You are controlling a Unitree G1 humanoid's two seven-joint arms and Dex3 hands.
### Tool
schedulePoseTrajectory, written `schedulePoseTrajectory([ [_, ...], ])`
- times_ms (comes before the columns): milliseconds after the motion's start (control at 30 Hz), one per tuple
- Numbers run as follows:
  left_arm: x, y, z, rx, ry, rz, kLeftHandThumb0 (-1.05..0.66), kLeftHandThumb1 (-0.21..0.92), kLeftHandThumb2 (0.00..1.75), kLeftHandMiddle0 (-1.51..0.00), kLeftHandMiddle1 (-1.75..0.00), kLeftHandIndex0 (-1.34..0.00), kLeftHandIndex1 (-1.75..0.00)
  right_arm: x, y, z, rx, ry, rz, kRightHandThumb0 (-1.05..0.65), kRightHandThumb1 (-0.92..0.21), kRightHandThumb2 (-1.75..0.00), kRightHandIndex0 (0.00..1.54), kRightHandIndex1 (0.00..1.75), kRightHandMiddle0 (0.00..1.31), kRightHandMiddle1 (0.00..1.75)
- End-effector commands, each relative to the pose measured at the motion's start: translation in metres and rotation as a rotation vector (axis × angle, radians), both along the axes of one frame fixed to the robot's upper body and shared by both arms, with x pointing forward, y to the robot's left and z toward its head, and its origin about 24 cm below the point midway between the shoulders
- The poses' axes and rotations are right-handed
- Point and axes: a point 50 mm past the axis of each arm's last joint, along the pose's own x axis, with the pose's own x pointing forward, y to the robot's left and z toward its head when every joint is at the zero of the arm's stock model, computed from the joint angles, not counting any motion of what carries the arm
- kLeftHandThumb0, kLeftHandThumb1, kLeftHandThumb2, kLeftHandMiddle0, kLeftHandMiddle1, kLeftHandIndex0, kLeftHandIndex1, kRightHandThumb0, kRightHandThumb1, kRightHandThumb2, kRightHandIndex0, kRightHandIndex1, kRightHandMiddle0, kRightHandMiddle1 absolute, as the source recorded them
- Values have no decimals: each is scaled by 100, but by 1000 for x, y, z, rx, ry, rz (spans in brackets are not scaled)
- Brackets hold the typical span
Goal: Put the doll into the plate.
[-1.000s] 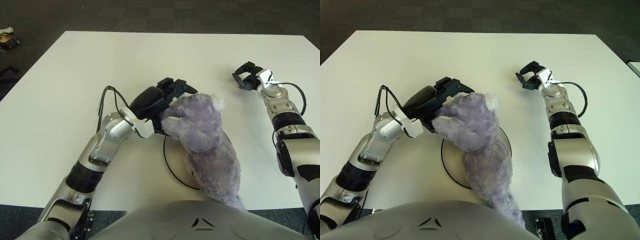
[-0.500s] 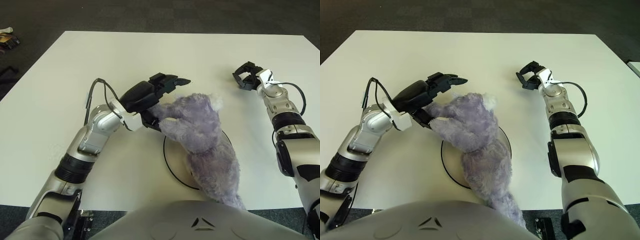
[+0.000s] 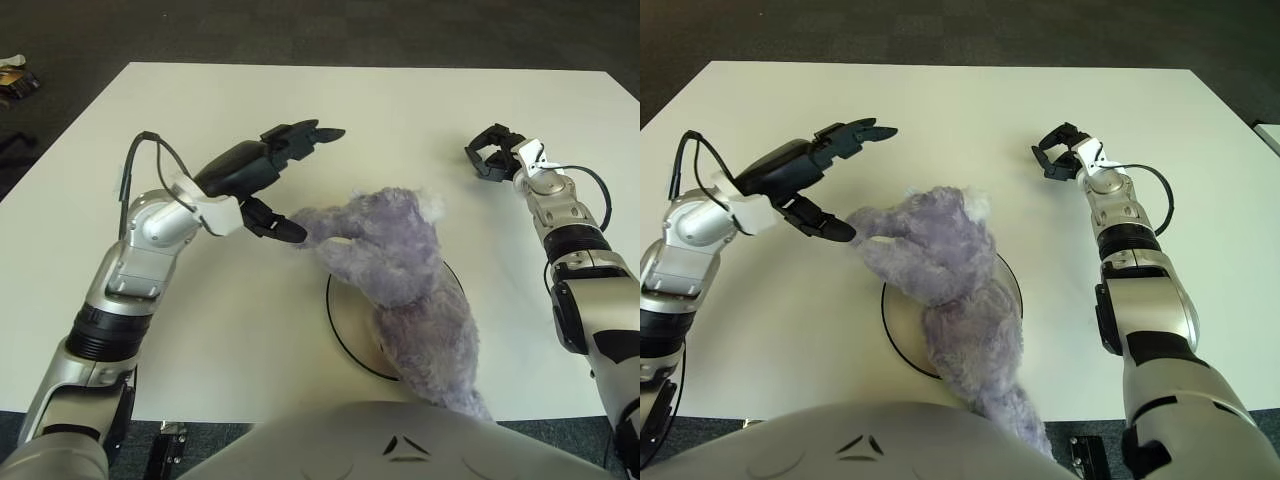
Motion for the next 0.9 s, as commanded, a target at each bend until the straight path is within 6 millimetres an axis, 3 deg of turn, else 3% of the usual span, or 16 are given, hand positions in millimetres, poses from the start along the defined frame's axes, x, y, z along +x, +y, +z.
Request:
schedulePoseTrajectory([
  [0, 11, 24, 9, 23, 31, 58, -87, 63, 53, -11, -7, 0, -63, -37, 1, -69, 2, 303, -20, -1, -69, -87, 24, 175, 23, 175],
  [67, 13, 29, 16, 26, 58, 87, -85, 60, 54, -13, -7, 0, -65, -37, 0, -70, 6, 304, -23, -1, -68, -88, 25, 175, 23, 175],
  [200, 18, 33, 23, -13, 96, 142, -71, 39, 73, -19, -7, 0, -69, -37, 0, -70, 12, 302, -25, -1, -67, -91, 26, 175, 24, 175],
  [300, 22, 33, 28, -54, 112, 176, -64, 30, 83, -21, -8, 0, -71, -37, 0, -70, 13, 300, -26, -1, -66, -91, 26, 175, 25, 175],
  [433, 30, 36, 28, -124, 130, 221, -58, 26, 87, -22, -8, 0, -73, -38, -1, -70, 15, 299, -29, -1, -66, -91, 26, 175, 25, 175],
  [500, 39, 39, 24, -288, 171, 253, -53, 25, 90, -23, -13, 0, -77, -38, 0, -70, 18, 283, -39, -1, -66, -91, 26, 175, 25, 175],
  [633, 56, 40, 11, -473, 207, 304, -37, 24, 104, -15, -69, 0, -101, -36, 1, -67, 25, 219, -55, -1, -66, -91, 26, 175, 25, 175],
  [667, 58, 40, 10, -495, 211, 313, -34, 27, 106, -19, -91, -2, -108, -36, 1, -66, 28, 202, -58, -1, -66, -91, 26, 175, 25, 175],
  [767, 61, 36, 1, -542, 222, 338, -32, 31, 108, -28, -122, -5, -119, -36, 3, -64, 53, 139, -77, -1, -65, -93, 27, 175, 26, 175],
  [867, 60, 22, -20, -623, 241, 374, 1, 53, 86, -40, -141, -14, -138, -37, 6, -59, 103, 39, -112, -1, -61, -98, 30, 175, 28, 175],
])
